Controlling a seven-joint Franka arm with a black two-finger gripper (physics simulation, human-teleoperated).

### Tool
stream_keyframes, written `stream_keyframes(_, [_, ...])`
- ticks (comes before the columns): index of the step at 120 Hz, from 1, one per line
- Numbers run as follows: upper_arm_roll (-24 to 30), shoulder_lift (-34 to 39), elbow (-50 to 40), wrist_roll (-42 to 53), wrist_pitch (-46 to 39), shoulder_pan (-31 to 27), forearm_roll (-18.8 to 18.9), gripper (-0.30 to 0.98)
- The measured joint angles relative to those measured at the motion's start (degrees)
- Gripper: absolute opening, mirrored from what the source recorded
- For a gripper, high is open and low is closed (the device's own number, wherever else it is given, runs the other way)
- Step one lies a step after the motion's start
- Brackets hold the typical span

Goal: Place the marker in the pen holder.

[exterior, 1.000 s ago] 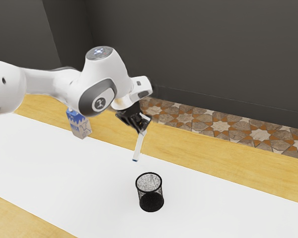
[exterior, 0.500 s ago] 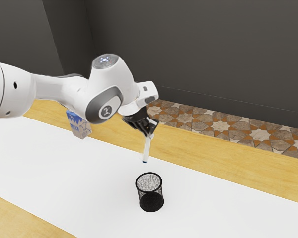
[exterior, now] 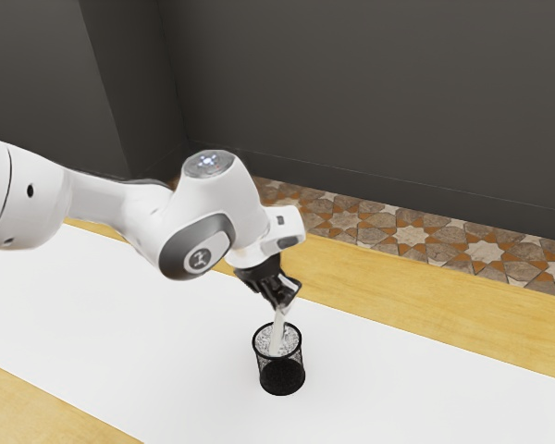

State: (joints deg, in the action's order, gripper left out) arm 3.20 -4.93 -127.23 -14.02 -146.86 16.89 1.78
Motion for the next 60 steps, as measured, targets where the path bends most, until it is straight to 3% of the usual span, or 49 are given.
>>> stream_keyframes(32, [0.19,2.03,2.09,1.80,2.70,-0.06,-1.58,0.40])
stream_keyframes(60, [-4.86,3.10,30.25,10.61,32.09,1.35,-1.61,0.59])
